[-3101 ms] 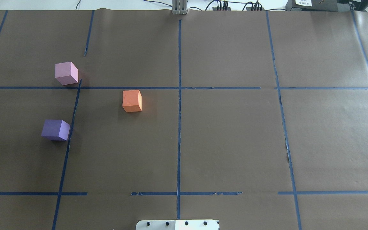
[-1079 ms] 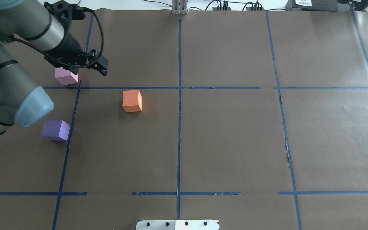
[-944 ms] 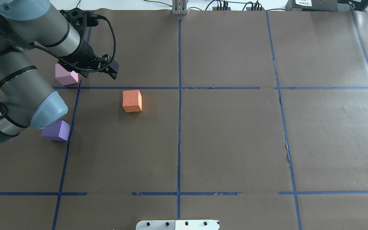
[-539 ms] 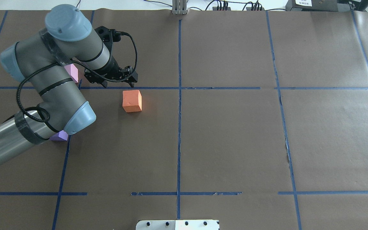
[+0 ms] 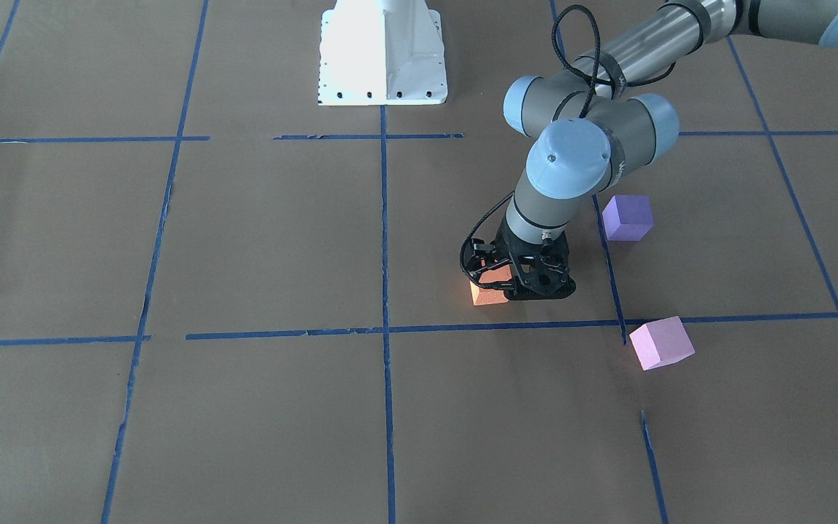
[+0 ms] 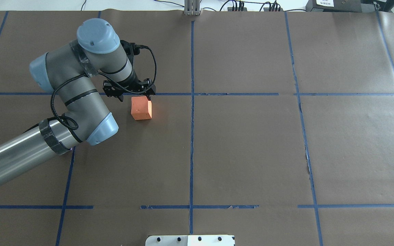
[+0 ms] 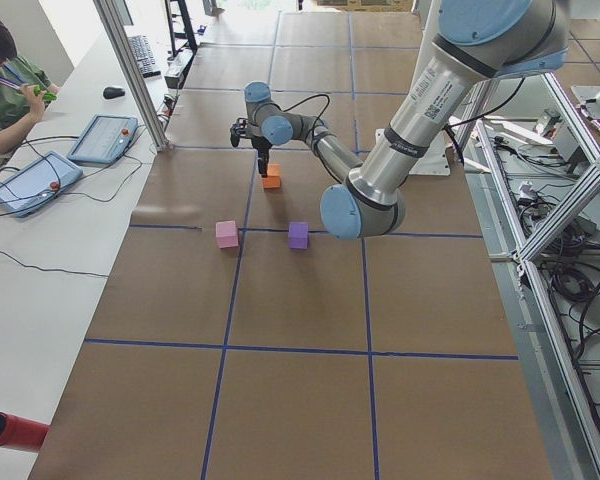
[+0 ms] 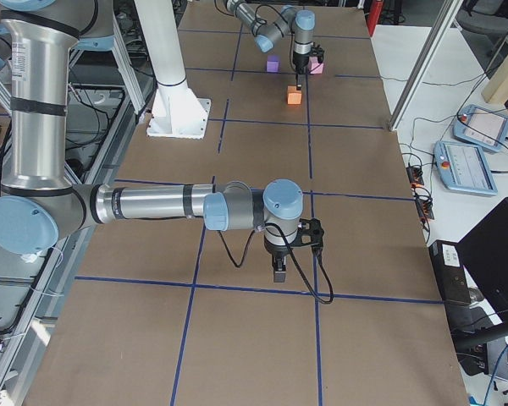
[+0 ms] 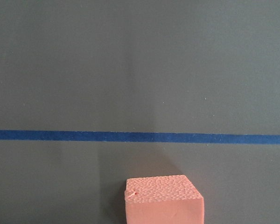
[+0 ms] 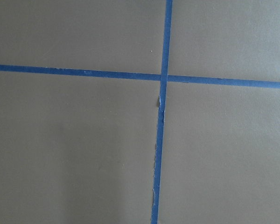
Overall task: Arrange blocks in a line
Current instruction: 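Reach the left gripper over the orange cube and grasp it, then carry the orange cube with the left gripper between the pink and purple cubes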
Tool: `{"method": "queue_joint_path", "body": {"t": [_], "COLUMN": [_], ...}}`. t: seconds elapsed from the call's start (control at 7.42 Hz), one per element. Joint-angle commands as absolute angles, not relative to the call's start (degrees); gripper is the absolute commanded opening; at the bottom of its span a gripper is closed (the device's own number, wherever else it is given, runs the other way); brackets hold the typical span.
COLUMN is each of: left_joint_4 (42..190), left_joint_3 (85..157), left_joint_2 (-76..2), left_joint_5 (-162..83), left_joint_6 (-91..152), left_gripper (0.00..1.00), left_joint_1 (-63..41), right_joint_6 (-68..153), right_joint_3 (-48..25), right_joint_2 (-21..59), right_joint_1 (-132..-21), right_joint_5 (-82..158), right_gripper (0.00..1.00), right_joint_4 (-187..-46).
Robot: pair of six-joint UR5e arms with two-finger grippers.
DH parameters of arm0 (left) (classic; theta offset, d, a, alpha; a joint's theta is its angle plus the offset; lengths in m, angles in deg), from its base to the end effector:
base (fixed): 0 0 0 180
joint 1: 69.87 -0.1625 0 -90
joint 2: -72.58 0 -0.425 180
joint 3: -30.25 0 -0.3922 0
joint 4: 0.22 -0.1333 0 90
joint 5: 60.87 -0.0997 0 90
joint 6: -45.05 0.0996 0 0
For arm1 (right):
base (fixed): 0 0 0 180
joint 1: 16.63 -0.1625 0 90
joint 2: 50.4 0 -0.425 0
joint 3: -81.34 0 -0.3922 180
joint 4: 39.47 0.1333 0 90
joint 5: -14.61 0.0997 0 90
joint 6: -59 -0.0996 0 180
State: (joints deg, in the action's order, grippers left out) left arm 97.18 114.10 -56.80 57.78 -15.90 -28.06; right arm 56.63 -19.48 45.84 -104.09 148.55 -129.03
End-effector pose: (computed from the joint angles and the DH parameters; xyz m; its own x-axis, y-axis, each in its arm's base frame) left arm 0.4873 -0.5506 0.2775 0.6656 -0.0236 -0.7459 0.0333 0.9994 -0.0019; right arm 0.0442 -0.4527 0.6164 0.7179 -0.0513 0.6943 0.0145 0.9982 0.0588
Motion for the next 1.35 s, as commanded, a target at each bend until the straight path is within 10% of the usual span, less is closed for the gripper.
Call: {"method": "queue_joint_path", "body": {"t": [0.0,0.67,0.94,1.21], "left_joint_4": [98.4,102.6,102.6,97.8], "left_joint_3": [113.0,110.6,110.8,117.4], "left_joint_2": [-56.6,-56.7,-56.7,-55.8], "left_joint_5": [57.2,53.8,53.7,54.1], "left_joint_6": [-17.6,-21.3,-22.2,-21.0], "left_gripper": [1.0,0.94,0.2,0.0], "left_joint_1": [-29.4,-31.2,-31.1,-27.8], "right_joint_6": [56.6,56.6,56.6,56.6], "right_joint_3": [-19.5,-19.5,-19.5,-19.5], "right_joint_2": [45.8,45.8,45.8,45.8], "right_joint_1": [-104.1,-104.1,-104.1,-104.1], "right_joint_5": [148.6,148.6,148.6,148.6], "right_gripper": [1.0,1.0,1.0,1.0], "right_joint_4": [-129.0,-129.0,-129.0,-129.0]}}
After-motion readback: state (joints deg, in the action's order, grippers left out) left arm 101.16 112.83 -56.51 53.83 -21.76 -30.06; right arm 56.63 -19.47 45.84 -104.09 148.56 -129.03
